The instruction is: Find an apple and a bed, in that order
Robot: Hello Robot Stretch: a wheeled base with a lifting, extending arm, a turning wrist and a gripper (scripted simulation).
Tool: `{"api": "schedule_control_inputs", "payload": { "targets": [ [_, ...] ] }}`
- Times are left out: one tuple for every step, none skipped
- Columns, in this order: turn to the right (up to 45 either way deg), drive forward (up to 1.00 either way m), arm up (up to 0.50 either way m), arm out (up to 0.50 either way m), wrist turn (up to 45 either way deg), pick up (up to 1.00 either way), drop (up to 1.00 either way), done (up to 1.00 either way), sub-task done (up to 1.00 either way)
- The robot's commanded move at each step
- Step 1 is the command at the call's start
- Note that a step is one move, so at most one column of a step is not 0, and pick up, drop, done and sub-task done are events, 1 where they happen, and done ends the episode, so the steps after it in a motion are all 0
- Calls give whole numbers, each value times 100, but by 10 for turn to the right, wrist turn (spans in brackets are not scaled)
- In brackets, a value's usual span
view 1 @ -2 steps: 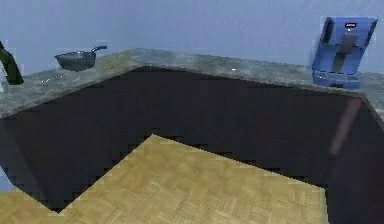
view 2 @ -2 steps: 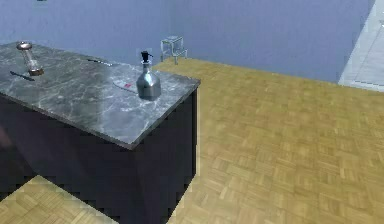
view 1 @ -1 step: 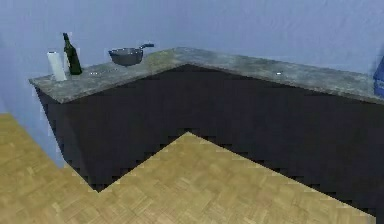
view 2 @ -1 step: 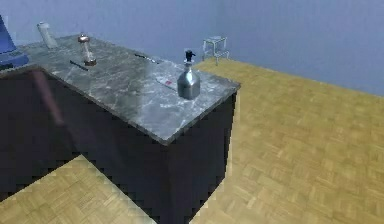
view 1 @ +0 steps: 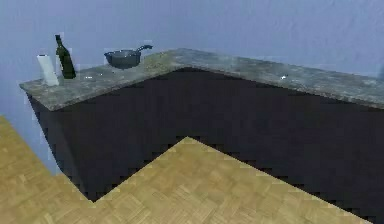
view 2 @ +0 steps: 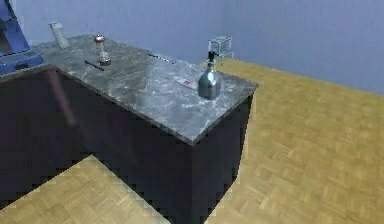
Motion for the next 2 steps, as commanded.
{"api": "schedule_control_inputs", "payload": {
  "targets": [
    [-450,0,0,0,0,0,0,0,0],
    [-210,0,0,0,0,0,0,0,0]
  ]
}}
